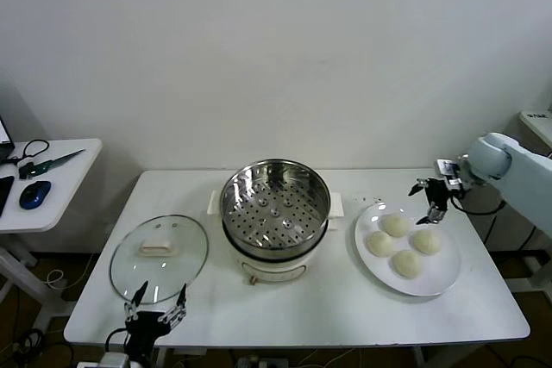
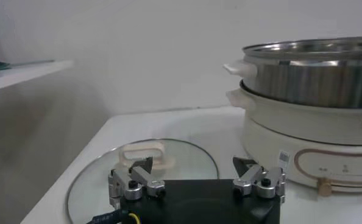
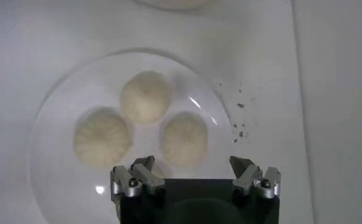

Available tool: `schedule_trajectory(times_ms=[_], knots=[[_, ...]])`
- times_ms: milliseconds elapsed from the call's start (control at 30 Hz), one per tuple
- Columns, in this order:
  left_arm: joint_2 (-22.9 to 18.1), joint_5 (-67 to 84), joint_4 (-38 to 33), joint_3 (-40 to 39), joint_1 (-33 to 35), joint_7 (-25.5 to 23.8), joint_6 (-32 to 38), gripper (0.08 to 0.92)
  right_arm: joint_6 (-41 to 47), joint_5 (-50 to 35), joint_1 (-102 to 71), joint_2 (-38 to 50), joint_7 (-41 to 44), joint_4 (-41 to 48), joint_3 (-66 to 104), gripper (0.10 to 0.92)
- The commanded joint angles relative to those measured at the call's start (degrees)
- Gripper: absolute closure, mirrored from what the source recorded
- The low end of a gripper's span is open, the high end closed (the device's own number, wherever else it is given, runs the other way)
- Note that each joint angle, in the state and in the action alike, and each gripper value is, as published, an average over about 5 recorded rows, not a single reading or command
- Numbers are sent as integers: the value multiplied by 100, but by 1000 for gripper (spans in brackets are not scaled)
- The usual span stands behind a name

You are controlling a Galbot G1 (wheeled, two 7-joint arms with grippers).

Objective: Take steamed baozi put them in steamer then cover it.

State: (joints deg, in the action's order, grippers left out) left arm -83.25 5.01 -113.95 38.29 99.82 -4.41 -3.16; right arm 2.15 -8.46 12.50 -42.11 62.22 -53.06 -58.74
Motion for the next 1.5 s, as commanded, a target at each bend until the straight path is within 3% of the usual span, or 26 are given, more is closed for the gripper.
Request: schedule_trajectory(times_ms=[33,433,767,1067,1267,1500], knots=[[-24,-85,85,-40,5,3,52,177,92,111,-187,-783,85,769,-249,203],[-67,-166,127,-71,57,14,98,177,57,852,-578,-1140,-170,1440,258,203],[-90,-197,120,-65,80,29,115,177,68,858,-707,-1190,-187,1498,498,210],[-107,-206,118,-78,84,44,118,177,33,930,-649,-1189,-176,1464,552,339],[-98,-208,112,-70,89,56,126,177,-230,434,242,-913,-22,784,-153,355],[-77,-233,90,-109,56,52,119,177,-1411,-913,3060,-1171,314,-153,-2376,355]])
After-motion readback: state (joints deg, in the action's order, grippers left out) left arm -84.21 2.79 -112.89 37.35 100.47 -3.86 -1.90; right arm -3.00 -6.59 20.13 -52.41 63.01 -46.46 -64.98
